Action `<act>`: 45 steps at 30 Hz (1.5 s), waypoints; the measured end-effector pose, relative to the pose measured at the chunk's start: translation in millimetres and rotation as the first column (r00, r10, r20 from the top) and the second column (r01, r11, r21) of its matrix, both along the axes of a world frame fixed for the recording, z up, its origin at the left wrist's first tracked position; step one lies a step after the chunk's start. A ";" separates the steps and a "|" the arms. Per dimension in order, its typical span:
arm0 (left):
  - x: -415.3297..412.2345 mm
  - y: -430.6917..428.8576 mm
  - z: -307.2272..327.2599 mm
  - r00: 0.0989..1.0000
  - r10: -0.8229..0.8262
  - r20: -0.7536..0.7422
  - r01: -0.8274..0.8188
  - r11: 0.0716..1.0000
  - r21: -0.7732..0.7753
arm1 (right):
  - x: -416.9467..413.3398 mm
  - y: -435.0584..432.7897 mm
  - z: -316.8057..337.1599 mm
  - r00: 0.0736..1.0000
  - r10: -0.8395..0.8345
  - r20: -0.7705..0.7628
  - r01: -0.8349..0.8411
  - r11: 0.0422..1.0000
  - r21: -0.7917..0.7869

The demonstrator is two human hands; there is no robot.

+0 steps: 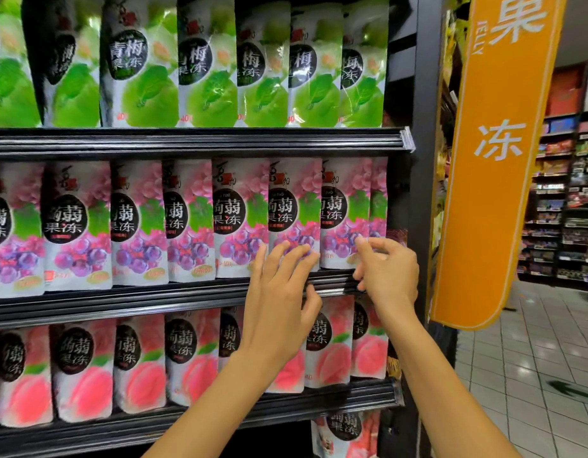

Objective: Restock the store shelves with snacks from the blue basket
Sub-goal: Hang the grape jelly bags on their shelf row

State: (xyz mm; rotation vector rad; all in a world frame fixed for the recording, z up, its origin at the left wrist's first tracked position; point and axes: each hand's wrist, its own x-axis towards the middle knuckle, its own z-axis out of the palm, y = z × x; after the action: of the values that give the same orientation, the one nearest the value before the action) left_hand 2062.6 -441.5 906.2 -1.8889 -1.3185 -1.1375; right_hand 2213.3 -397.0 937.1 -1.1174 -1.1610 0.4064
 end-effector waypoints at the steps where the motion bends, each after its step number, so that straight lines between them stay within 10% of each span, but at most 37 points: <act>1: 1.7 -0.8 -0.2 1.000 -0.002 0.005 0.002 1.000 -0.011 | 0.3 0.5 -0.2 1.000 0.005 0.010 -0.005 1.000 0.006; 18: -33.2 -49.0 -51.6 0.953 -0.185 0.240 0.199 0.979 -0.036 | -52.6 -46.6 -50.2 0.988 0.148 -0.045 -0.138 0.975 0.176; 27: -127.6 -121.9 -196.1 0.803 -0.076 0.591 0.343 0.870 -0.355 | -138.8 -127.5 -201.0 0.954 0.277 -0.117 -0.296 0.933 -0.203; 35: -204.5 -224.2 -436.1 0.472 0.416 0.777 0.628 0.460 -0.628 | -197.7 -200.3 -437.9 0.952 0.267 -0.150 -0.270 0.496 -0.825; 45: -243.2 -318.5 -738.9 0.453 0.798 0.398 0.532 0.116 -0.838 | -198.6 -272.1 -739.5 0.966 0.197 -0.170 -0.192 0.098 -0.977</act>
State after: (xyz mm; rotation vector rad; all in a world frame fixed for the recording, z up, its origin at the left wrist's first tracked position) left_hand 1819.4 -760.0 167.3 -1.4339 -3.7796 -1.1451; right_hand 2014.7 -669.1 197.6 -2.1420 -0.9483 1.6143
